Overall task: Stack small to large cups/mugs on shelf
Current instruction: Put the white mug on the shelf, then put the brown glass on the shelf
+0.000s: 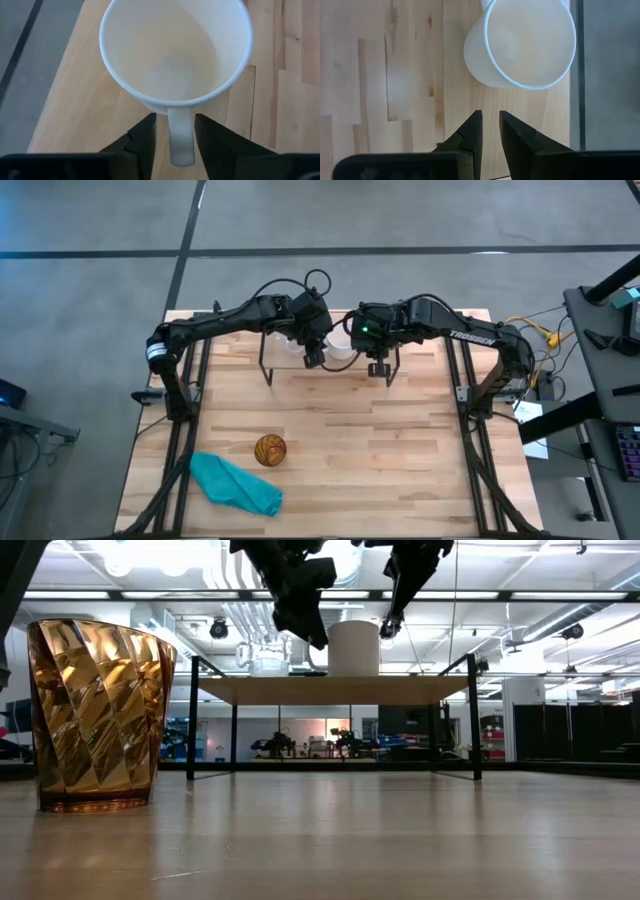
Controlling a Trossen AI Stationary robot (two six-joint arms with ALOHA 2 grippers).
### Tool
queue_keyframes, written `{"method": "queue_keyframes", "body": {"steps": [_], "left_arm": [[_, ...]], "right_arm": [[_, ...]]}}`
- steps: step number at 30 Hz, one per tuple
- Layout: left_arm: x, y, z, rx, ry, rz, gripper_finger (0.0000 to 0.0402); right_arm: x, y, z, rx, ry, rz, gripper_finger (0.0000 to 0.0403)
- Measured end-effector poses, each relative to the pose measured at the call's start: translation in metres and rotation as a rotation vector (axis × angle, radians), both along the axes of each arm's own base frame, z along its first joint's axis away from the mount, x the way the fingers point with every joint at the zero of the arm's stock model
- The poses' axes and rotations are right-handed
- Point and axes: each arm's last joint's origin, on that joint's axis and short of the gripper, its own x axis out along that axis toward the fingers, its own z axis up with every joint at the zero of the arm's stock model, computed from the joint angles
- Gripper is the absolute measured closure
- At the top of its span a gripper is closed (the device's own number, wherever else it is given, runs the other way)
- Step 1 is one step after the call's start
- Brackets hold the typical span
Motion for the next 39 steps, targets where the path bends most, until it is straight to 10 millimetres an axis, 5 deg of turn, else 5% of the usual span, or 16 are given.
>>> {"method": "queue_keyframes", "body": {"steps": [11,23,32,39], "left_arm": [[-0.02,-0.006,0.028,0.07,-0.057,0.008,0.0259],[-0.079,-0.048,0.087,-0.039,-0.227,-0.054,0.0259],[-0.129,-0.09,0.086,-0.274,0.004,0.016,0.0261],[-0.131,-0.122,0.068,-0.294,0.094,-0.099,0.0261]], "right_arm": [[0.0,0.0,0.0,0.026,-0.016,-0.067,0.0344],[-0.007,0.012,-0.003,0.081,0.053,-0.123,0.0344],[0.0,0.07,-0.003,0.183,0.005,-0.055,0.0344],[0.014,0.127,0.007,0.217,-0.216,0.133,0.0344]]}}
